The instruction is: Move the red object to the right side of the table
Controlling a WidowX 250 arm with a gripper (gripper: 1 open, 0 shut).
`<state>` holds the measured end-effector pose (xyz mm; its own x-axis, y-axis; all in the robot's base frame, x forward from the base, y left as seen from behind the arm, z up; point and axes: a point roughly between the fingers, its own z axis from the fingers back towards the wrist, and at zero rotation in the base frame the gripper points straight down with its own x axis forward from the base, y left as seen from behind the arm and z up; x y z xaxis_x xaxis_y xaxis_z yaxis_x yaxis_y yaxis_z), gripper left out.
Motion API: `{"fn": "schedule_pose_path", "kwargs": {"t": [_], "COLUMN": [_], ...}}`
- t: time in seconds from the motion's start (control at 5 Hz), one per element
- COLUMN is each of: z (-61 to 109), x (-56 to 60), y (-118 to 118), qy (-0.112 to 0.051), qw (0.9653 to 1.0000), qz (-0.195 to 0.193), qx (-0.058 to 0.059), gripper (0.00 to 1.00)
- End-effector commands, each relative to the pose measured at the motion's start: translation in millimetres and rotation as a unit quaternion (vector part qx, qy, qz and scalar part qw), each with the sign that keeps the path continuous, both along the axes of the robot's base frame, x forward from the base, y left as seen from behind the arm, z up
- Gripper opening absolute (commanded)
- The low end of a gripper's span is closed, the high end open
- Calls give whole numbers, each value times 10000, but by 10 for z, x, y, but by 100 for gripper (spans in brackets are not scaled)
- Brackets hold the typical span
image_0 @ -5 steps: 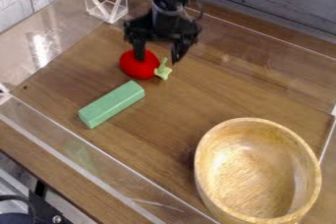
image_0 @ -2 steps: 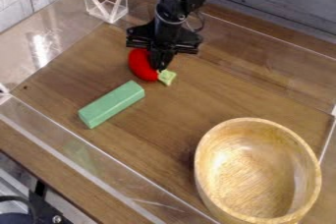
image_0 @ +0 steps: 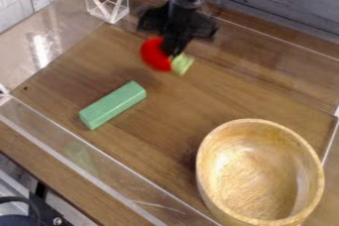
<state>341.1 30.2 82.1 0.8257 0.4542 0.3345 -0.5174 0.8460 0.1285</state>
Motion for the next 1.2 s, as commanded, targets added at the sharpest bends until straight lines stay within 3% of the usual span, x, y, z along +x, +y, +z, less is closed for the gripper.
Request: {"fn": "schedule_pose_path", "kwargs": {"t": [0.0,0.2,0.6,1.0], "z": [229,210,307,-10], "x": [194,306,287,358], "y": [-208,-380,-732,-605], "qy": [-300,-280,-188,44], "qw": [9995,9993,9989,9919], "qz": [96,232,405,1269], "qx": [35,83,109,96], "gripper": [0,0,0,0]}}
